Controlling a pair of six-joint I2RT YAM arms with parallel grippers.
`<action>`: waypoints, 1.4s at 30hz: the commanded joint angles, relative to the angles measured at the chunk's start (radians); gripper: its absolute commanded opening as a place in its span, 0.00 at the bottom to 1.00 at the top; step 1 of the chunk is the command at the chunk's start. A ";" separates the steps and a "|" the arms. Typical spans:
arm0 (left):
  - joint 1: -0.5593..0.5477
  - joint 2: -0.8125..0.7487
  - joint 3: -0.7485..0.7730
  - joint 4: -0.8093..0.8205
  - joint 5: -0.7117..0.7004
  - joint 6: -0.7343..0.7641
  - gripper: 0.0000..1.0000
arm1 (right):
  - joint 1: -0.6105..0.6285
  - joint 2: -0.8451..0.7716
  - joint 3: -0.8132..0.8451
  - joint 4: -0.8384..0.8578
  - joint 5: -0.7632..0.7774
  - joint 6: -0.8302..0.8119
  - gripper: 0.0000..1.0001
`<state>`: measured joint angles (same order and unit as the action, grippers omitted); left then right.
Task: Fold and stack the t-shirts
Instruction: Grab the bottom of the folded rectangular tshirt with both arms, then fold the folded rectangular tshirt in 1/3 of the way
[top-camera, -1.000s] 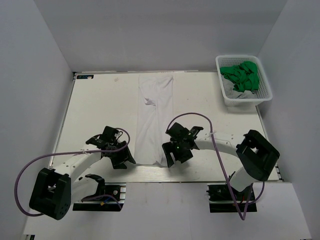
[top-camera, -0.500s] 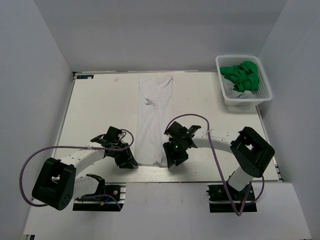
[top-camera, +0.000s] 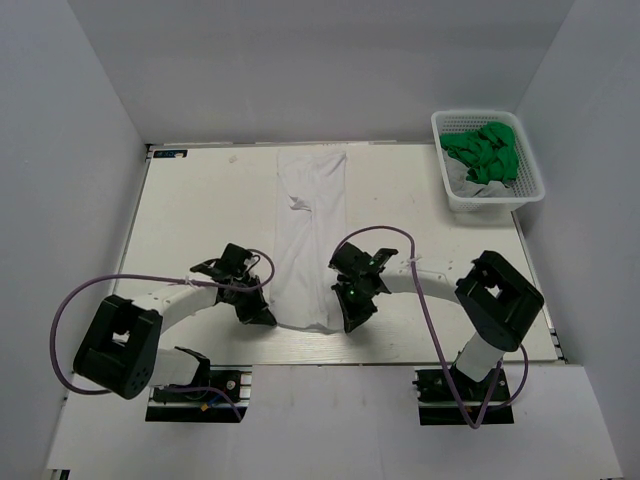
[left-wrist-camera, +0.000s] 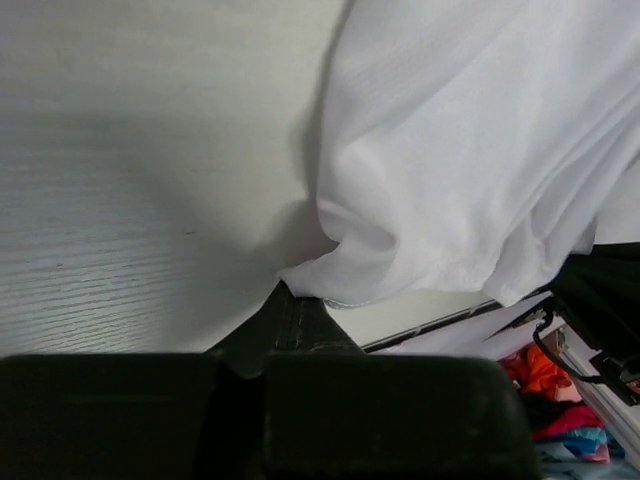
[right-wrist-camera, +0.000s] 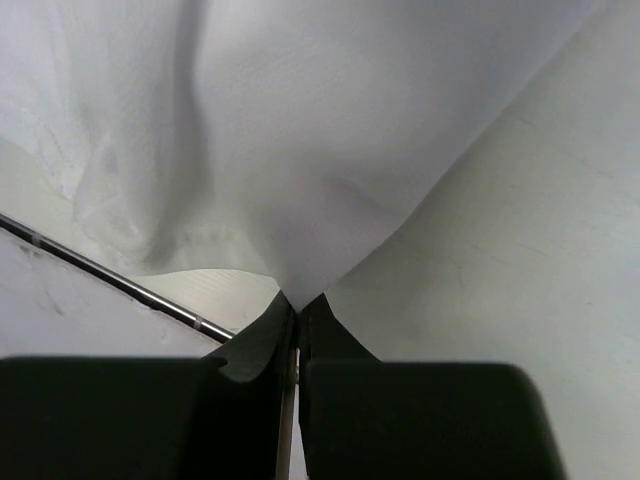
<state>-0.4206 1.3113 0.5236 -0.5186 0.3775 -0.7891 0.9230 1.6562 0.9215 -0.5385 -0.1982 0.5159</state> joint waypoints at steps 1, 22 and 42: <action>-0.007 -0.047 0.068 0.002 -0.048 0.021 0.00 | 0.000 -0.032 0.085 -0.043 0.054 -0.002 0.00; 0.032 0.282 0.752 -0.190 -0.239 0.039 0.00 | -0.176 0.189 0.671 -0.279 0.304 -0.042 0.00; 0.114 0.631 1.110 -0.159 -0.132 0.142 0.00 | -0.337 0.503 1.082 -0.284 0.161 -0.054 0.00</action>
<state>-0.3149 1.9427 1.5887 -0.7002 0.1921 -0.6716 0.6079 2.1407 1.9434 -0.8185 0.0093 0.4637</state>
